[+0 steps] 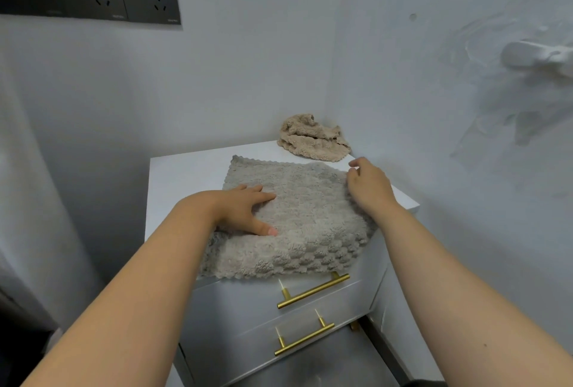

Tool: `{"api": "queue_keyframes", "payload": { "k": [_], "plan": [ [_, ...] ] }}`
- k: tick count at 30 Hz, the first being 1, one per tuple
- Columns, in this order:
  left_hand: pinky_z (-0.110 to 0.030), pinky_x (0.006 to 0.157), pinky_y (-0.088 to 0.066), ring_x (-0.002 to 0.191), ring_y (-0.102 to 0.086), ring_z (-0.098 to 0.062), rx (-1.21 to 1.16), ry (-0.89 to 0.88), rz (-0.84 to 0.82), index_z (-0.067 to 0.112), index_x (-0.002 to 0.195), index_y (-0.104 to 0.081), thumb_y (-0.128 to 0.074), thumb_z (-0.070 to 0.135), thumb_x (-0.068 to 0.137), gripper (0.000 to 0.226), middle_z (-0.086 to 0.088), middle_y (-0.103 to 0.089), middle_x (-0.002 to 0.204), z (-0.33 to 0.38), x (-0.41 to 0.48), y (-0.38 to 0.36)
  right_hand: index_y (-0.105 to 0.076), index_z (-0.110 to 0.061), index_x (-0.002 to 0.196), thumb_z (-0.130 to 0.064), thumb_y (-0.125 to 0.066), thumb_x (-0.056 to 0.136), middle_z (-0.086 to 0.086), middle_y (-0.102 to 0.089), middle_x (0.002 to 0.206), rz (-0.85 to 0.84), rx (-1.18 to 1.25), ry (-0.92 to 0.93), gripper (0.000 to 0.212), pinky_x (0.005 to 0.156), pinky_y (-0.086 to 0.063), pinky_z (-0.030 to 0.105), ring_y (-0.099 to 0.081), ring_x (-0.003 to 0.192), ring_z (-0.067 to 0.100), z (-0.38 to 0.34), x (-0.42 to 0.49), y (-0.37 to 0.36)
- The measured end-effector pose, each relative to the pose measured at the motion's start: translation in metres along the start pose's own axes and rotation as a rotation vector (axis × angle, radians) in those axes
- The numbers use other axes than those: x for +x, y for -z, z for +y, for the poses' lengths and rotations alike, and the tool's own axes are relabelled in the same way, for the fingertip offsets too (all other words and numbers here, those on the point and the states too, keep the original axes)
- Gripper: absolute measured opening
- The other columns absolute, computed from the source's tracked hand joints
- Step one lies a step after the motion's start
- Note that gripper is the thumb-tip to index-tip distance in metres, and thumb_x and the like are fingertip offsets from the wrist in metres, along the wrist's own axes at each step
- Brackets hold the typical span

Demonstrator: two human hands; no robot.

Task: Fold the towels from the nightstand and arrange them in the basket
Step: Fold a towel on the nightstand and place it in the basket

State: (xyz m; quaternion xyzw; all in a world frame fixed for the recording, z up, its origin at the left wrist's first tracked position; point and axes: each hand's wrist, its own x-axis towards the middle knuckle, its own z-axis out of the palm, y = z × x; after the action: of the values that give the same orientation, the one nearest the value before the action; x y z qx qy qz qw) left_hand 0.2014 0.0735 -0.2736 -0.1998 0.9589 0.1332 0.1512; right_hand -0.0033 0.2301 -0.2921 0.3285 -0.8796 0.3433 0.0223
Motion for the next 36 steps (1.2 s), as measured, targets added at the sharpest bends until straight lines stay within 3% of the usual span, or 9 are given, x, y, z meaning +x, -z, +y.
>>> {"api": "queue_keyframes", "payload": {
  "k": [6, 9, 12, 16, 20, 23, 27, 33, 36],
  "plan": [
    [-0.049, 0.118, -0.003, 0.147, 0.011, -0.020, -0.029, -0.020, 0.004, 0.035, 0.151, -0.005, -0.055, 0.062, 0.083, 0.089, 0.006, 0.009, 0.160, -0.002, 0.000, -0.001, -0.039, -0.012, 0.137, -0.027, -0.023, 0.099, 0.010, -0.055, 0.128, -0.179, -0.334, -0.037, 0.044, 0.114, -0.003, 0.059, -0.042, 0.127, 0.028, 0.001, 0.006, -0.002],
    [-0.049, 0.118, -0.003, 0.147, 0.011, -0.020, -0.024, -0.021, 0.007, 0.036, 0.151, -0.005, -0.055, 0.062, 0.082, 0.089, 0.006, 0.009, 0.160, -0.004, 0.001, -0.002, -0.029, -0.011, 0.144, -0.028, -0.025, 0.099, 0.012, -0.049, 0.137, -0.094, -0.279, -0.062, 0.049, 0.113, 0.003, 0.059, -0.033, 0.136, 0.028, 0.000, 0.008, -0.004],
    [-0.051, 0.118, -0.004, 0.147, 0.009, -0.020, -0.025, -0.023, 0.006, 0.036, 0.151, -0.007, -0.057, 0.064, 0.079, 0.091, 0.006, 0.008, 0.160, -0.006, 0.003, -0.001, -0.039, -0.009, 0.137, -0.016, -0.031, 0.096, 0.009, -0.066, 0.095, 0.100, -0.163, 0.043, 0.043, 0.117, -0.006, 0.051, -0.055, 0.109, 0.029, -0.003, 0.005, -0.004],
    [-0.049, 0.119, -0.009, 0.147, 0.002, -0.019, -0.064, -0.035, 0.030, 0.035, 0.150, -0.014, -0.065, 0.060, 0.075, 0.094, 0.005, 0.001, 0.160, -0.006, 0.006, 0.001, -0.023, -0.010, 0.147, -0.018, -0.026, 0.097, 0.004, -0.060, 0.087, -0.057, -0.203, -0.037, 0.051, 0.117, 0.000, 0.054, -0.054, 0.113, 0.031, -0.004, 0.008, 0.001],
    [-0.049, 0.119, -0.008, 0.147, 0.002, -0.020, -0.072, -0.026, 0.032, 0.034, 0.151, -0.014, -0.066, 0.058, 0.076, 0.094, 0.004, 0.001, 0.160, -0.006, 0.006, 0.001, -0.005, -0.011, 0.152, -0.026, -0.026, 0.099, 0.010, -0.045, 0.142, -0.184, -0.303, -0.091, 0.059, 0.113, 0.007, 0.059, -0.021, 0.143, 0.026, -0.003, 0.005, 0.000],
    [-0.049, 0.118, -0.008, 0.147, 0.001, -0.023, -0.047, -0.007, 0.046, 0.032, 0.151, -0.016, -0.066, 0.058, 0.076, 0.093, 0.002, -0.001, 0.160, -0.002, 0.005, 0.003, -0.015, -0.010, 0.150, -0.026, -0.033, 0.097, 0.007, -0.028, 0.154, -0.107, -0.404, 0.048, 0.058, 0.113, 0.001, 0.058, -0.012, 0.146, 0.027, -0.014, -0.005, -0.005],
    [-0.045, 0.113, -0.026, 0.140, -0.025, -0.026, 0.040, -0.027, 0.174, 0.025, 0.143, -0.036, -0.072, 0.051, 0.075, 0.082, -0.003, -0.028, 0.152, 0.014, -0.002, 0.006, -0.054, -0.007, 0.120, -0.017, -0.041, 0.091, 0.013, -0.053, 0.123, 0.081, -0.419, 0.181, 0.034, 0.097, -0.036, 0.041, -0.044, 0.115, 0.029, -0.025, -0.028, -0.006],
    [-0.029, 0.085, -0.045, 0.106, -0.051, -0.018, 0.127, -0.151, 0.407, 0.020, 0.115, -0.055, -0.066, 0.022, 0.084, 0.033, -0.001, -0.050, 0.118, 0.051, -0.017, -0.003, -0.057, -0.010, 0.097, -0.004, -0.045, 0.083, 0.008, -0.053, 0.109, 0.220, 0.036, -0.112, 0.019, 0.086, -0.043, 0.037, -0.049, 0.104, 0.027, -0.019, -0.060, -0.004],
    [-0.035, 0.094, -0.044, 0.114, -0.049, -0.020, 0.131, -0.211, 0.368, 0.020, 0.129, -0.047, -0.063, 0.045, 0.085, 0.053, -0.004, -0.049, 0.130, 0.066, -0.021, -0.013, -0.052, -0.012, 0.096, -0.002, -0.048, 0.082, 0.008, -0.052, 0.115, 0.398, 0.264, -0.361, 0.018, 0.088, -0.043, 0.037, -0.048, 0.110, 0.028, -0.007, -0.069, 0.006]
  ]
}}
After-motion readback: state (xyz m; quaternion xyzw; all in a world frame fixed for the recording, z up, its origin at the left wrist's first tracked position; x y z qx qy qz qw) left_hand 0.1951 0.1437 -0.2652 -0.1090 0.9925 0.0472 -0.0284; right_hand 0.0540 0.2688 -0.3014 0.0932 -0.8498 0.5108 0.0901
